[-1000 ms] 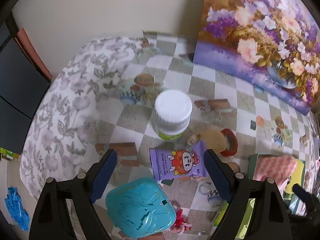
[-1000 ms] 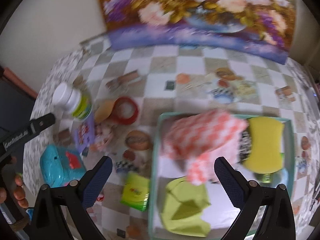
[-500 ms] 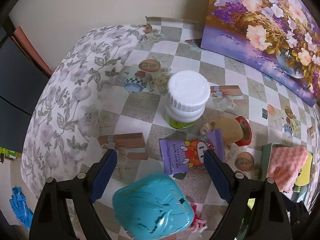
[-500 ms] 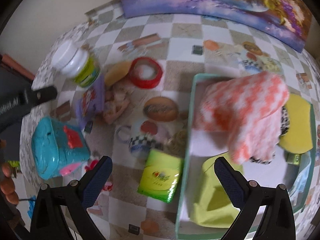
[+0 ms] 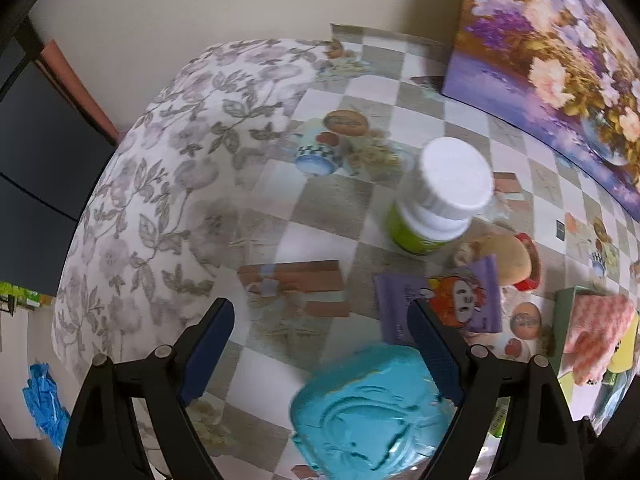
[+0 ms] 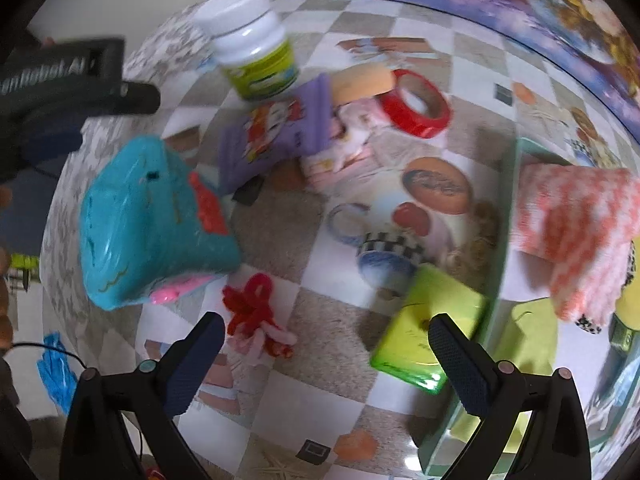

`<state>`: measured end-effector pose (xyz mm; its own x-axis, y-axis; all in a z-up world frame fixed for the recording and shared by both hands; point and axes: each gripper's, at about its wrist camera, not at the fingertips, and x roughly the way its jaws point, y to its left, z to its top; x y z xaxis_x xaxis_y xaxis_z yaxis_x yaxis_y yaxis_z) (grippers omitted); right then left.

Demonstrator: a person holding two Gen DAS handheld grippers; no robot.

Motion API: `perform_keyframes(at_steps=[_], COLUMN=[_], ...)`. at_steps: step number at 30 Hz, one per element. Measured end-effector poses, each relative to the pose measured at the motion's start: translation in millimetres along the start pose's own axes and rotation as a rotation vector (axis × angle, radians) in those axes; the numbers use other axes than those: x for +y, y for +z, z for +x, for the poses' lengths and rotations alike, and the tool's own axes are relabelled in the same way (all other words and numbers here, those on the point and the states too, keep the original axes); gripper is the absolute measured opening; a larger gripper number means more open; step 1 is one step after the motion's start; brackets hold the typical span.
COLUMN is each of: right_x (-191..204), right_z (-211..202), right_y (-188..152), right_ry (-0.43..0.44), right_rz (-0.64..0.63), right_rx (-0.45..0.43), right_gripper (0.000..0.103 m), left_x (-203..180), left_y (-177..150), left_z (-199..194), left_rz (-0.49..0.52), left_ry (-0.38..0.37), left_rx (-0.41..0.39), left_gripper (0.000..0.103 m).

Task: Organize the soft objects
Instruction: 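Grasp the red flower toy from the pile with the right gripper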

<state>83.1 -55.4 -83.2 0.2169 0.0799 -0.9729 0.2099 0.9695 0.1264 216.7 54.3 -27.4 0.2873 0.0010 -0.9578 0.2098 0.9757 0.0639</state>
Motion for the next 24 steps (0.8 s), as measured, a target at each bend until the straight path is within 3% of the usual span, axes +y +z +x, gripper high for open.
perform_keyframes(at_steps=[7, 12, 19, 24], right_x=[26, 45, 62, 57], right_z=[14, 17, 37, 38], right_y=[-5, -9, -18, -14], right_ry=[-0.075, -0.057, -0.070, -0.102], right_rz=[-0.096, -0.143, -0.184, -0.162], right_rx=[0.005, -0.002, 0.033, -0.005], right_gripper=[0.103, 0.101, 0.085, 0.075], left_x=[9, 12, 13, 10], left_y=[1, 1, 2, 3], left_z=[5, 9, 9, 10], left_rz=[-0.020, -0.029, -0.035, -0.028], left_ry=[0.001, -0.008, -0.011, -0.015], left_rx=[0.007, 0.019, 0.013, 0.016], left_gripper=[0.089, 0.089, 0.089, 0.089])
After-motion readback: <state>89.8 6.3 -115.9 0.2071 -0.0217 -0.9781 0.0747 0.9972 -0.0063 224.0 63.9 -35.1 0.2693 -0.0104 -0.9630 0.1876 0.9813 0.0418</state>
